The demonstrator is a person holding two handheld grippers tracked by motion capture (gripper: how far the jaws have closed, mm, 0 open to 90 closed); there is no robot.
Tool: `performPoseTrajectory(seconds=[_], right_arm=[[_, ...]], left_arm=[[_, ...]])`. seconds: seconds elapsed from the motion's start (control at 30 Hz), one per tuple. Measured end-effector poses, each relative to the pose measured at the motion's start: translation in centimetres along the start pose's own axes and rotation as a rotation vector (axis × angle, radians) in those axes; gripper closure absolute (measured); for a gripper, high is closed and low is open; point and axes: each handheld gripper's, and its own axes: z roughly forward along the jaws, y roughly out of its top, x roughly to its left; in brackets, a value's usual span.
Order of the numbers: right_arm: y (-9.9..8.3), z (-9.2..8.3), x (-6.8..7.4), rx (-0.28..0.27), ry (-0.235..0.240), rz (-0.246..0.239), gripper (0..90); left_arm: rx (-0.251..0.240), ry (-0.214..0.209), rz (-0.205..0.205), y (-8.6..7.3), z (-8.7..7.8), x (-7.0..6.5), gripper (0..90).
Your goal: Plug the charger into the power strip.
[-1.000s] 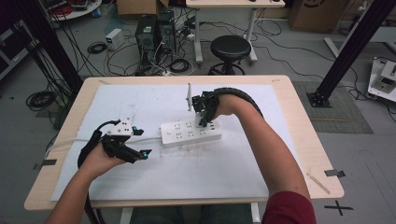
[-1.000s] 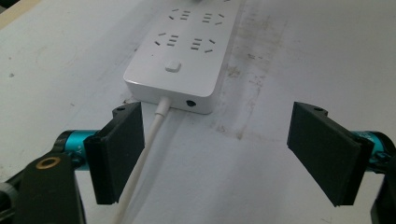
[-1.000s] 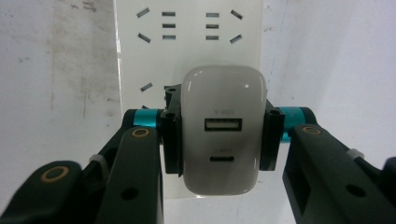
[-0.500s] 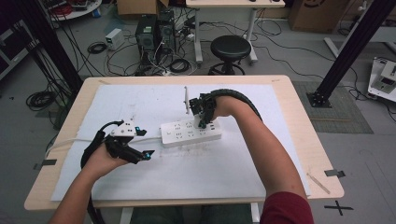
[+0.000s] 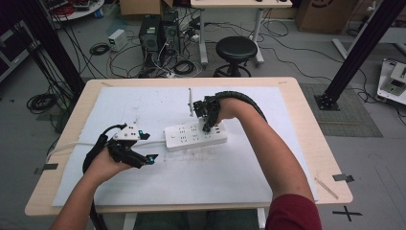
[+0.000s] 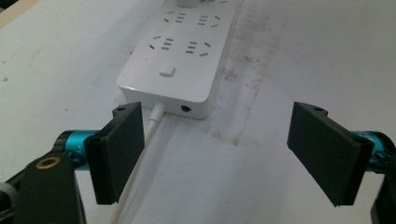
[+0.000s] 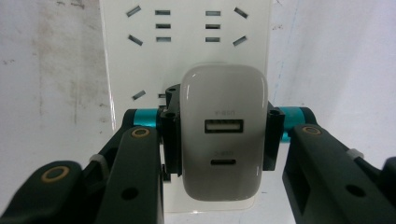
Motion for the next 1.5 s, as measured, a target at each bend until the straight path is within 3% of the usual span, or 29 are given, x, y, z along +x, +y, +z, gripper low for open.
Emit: performPoseTrajectory(seconds=[0.03, 0.1, 0.3, 0.43, 0.53, 0.57, 0.6, 0.67, 0.73, 0.8, 0.83, 0.87, 0.9, 0.97, 1.0, 1.03, 1.1, 1.13, 1.17, 1.2, 1.3, 1.4, 1.5], right_arm=[[0.0, 0.0, 0.0, -0.004, -0.004, -0.007, 62.2], [-0.3, -0.1, -0.1, -0.016, -0.014, 0.026, 46.4], [-1.3, -2.8, 0.7, -0.150, -0.057, 0.111, 36.5], [-1.9, -3.9, 2.4, -0.285, -0.096, 0.153, 34.7], [-2.3, -4.2, 3.2, -0.332, -0.102, 0.185, 31.3], [-2.9, -4.6, 4.6, -0.396, -0.117, 0.229, 27.8], [-2.9, -4.6, 4.6, -0.396, -0.117, 0.229, 27.8], [-3.4, -4.9, 5.6, -0.454, -0.126, 0.248, 24.7], [-4.0, -5.1, 6.6, -0.489, -0.136, 0.295, 20.9], [-5.2, -5.0, 8.2, -0.541, -0.163, 0.359, 19.2], [-5.2, -5.0, 8.2, -0.541, -0.163, 0.359, 19.2], [-6.2, -4.9, 9.5, -0.585, -0.178, 0.409, 19.1], [-6.2, -4.9, 9.5, -0.585, -0.178, 0.409, 19.1], [-7.3, -4.8, 10.9, -0.632, -0.194, 0.454, 19.1], [-8.3, -4.5, 12.3, -0.679, -0.213, 0.489, 19.1], [-8.3, -4.5, 12.3, -0.679, -0.213, 0.489, 19.1], [-9.2, -4.1, 13.7, -0.719, -0.232, 0.516, 19.1], [-10.3, -3.7, 15.0, -0.756, -0.255, 0.560, 19.0], [-10.3, -3.7, 15.0, -0.756, -0.255, 0.560, 19.0], [-11.3, -3.2, 16.0, -0.803, -0.286, 0.606, 19.0], [-12.1, -2.8, 16.8, -0.840, -0.302, 0.647, 18.8], [-13.1, -2.0, 17.5, -0.885, -0.324, 0.694, 18.8], [-13.5, -1.6, 17.7, -0.881, -0.339, 0.722, 18.8]], left_arm=[[-0.003, 0.002, -0.008, 0.0, 0.0, 0.0, 19.0], [0.000, 0.003, -0.004, -0.1, -0.1, 0.0, 19.0], [-0.007, 0.014, -0.005, 0.3, -0.3, 0.2, 19.0], [-0.032, 0.011, -0.003, 0.4, -0.6, -0.2, 19.0], [-0.037, 0.008, -0.004, 0.5, -0.7, -0.1, 19.0], [-0.044, 0.004, -0.004, 0.6, -1.0, 0.0, 19.0], [-0.044, 0.004, -0.004, 0.6, -1.0, 0.0, 19.0], [-0.047, 0.003, 0.001, 0.7, -1.1, 0.2, 19.0], [-0.060, 0.002, 0.003, 0.9, -1.2, 0.3, 19.0], [-0.087, 0.001, 0.001, 0.9, -1.4, 0.5, 19.0], [-0.087, 0.001, 0.001, 0.9, -1.4, 0.5, 19.0], [-0.091, 0.000, 0.003, 0.9, -1.5, 0.6, 19.0], [-0.107, -0.005, -0.001, 0.9, -1.5, 0.6, 19.0], [-0.129, -0.009, -0.005, 0.9, -1.7, 0.8, 19.0], [-0.142, -0.013, -0.014, 0.8, -1.8, 0.9, 19.0], [-0.155, -0.014, -0.023, 0.8, -1.9, 1.0, 19.0], [-0.169, -0.015, -0.023, 0.7, -2.0, 1.0, 19.0], [-0.185, -0.008, -0.027, 0.6, -2.2, 1.0, 19.0], [-0.185, -0.008, -0.027, 0.6, -2.2, 1.0, 19.0], [-0.194, -0.006, -0.029, 0.5, -2.2, 1.0, 19.0], [-0.228, -0.002, -0.033, 0.3, -2.4, 0.9, 19.0], [-0.224, 0.003, -0.034, 0.1, -2.4, 1.0, 19.0], [-0.221, 0.008, -0.032, 0.1, -2.5, 0.9, 19.0]])
